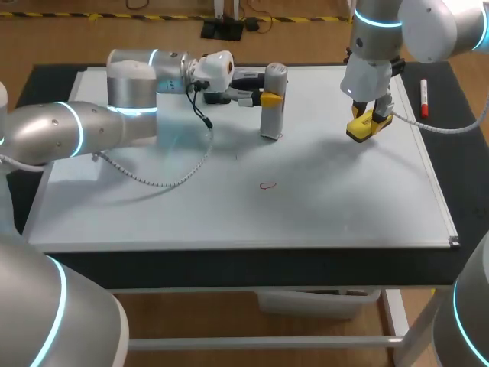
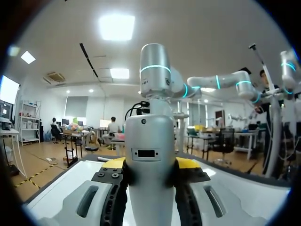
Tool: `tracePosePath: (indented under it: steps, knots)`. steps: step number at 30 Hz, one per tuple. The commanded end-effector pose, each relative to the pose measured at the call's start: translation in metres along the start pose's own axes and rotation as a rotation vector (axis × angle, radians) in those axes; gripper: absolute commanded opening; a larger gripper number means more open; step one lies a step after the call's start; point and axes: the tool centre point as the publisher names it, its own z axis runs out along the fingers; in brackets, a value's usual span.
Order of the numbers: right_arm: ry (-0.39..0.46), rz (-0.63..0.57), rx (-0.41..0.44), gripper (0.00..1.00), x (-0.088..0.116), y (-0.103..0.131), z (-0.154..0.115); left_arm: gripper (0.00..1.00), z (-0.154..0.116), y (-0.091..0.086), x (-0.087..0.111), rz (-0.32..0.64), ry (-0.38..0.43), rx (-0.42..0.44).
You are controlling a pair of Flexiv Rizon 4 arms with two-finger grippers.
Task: Pick up the inspection probe, press it on each red-marked spot on the whiteboard one by one, put down the probe, pick up the eraser, and wipe off all the red marks.
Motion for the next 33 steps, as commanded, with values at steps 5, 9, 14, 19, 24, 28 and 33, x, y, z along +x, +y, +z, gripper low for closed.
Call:
tracePosePath:
  steps: [5, 9, 14, 19, 24, 28, 33]
  knots:
    - [0.005, -0.001, 0.002, 0.00, -0.001, -0.001, -0.001, 0.00, -0.001, -0.001, 0.000, -0.004, 0.001, -0.019]
    - [0.005, -0.001, 0.002, 0.00, -0.001, -0.001, -0.001, 0.00, -0.001, 0.000, 0.000, -0.005, 0.003, -0.021]
    - [0.005, -0.001, 0.002, 0.00, -0.001, -0.001, -0.001, 0.00, -0.002, -0.001, -0.001, -0.004, 0.004, -0.020]
    - [0.005, -0.001, 0.002, 0.00, -0.001, -0.001, -0.001, 0.00, -0.003, -0.005, 0.001, 0.000, 0.005, -0.016]
    - [0.005, -0.001, 0.002, 0.00, -0.001, -0.001, -0.001, 0.00, -0.003, -0.018, 0.005, 0.017, 0.002, -0.001]
    - [0.005, -0.001, 0.002, 0.00, -0.001, -0.001, -0.001, 0.00, -0.008, -0.031, 0.007, 0.032, -0.006, 0.013]
    - [0.005, -0.001, 0.002, 0.00, -0.001, -0.001, -0.001, 0.00, -0.021, -0.045, 0.009, 0.046, -0.027, 0.026]
